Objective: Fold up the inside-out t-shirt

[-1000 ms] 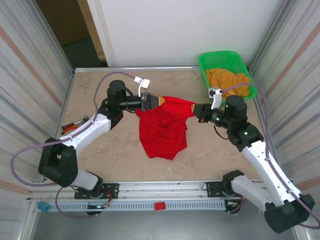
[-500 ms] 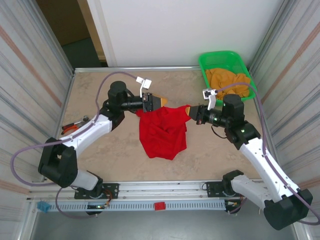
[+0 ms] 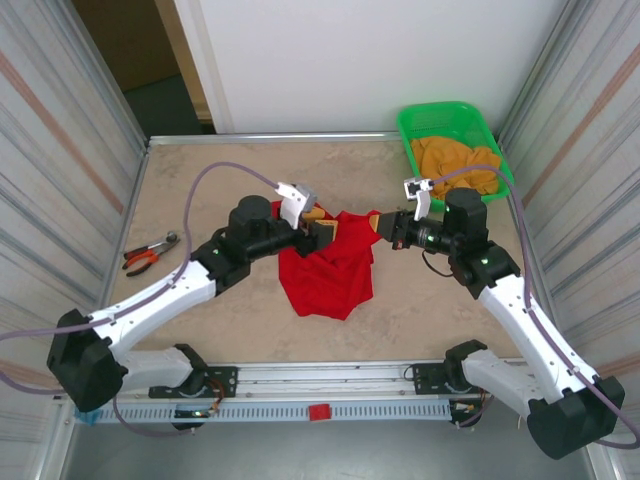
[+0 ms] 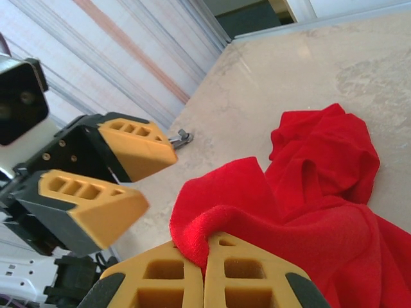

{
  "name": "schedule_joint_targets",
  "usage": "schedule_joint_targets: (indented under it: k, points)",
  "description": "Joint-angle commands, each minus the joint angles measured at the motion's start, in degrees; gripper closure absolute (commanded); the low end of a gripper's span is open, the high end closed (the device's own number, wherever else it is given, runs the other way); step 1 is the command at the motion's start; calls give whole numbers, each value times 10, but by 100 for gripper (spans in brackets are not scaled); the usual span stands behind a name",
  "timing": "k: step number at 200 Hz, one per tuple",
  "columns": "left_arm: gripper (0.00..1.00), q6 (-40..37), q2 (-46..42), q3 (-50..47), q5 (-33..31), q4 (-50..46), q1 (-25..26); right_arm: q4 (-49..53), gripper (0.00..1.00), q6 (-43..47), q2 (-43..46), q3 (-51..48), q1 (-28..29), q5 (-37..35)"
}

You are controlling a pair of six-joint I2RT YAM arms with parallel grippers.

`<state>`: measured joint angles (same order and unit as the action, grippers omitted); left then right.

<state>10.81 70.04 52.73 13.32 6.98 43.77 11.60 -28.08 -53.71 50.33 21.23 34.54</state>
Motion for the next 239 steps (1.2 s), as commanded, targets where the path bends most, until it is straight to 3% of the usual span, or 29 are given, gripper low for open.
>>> schedule_joint_targets:
  k: [1, 78, 107, 127, 145, 149, 187, 239]
  points:
    - [50, -42, 22, 34, -49, -14, 9, -18, 100, -8, 0, 6, -2, 12]
    - [51, -35, 72, 67, -29, 10, 12, -17, 100, -8, 5, 6, 5, 12]
    - [58, -35, 93, 83, -23, 9, 13, -18, 100, -8, 7, 5, 9, 11]
    - [73, -42, 113, 100, -12, 3, 12, -18, 100, -8, 7, 4, 13, 10]
    - [95, -51, 128, 121, -4, -9, 11, -19, 100, -7, 7, 1, 13, 10]
    - [100, -54, 130, 126, 2, -12, 10, -19, 100, -7, 7, 0, 13, 10]
    - [100, -46, 121, 189, 89, -87, -21, -28, 100, -6, 0, -14, 7, -2]
    - [100, 48, 77, 197, 232, -105, -65, -37, 100, -3, -40, -8, -23, -20]
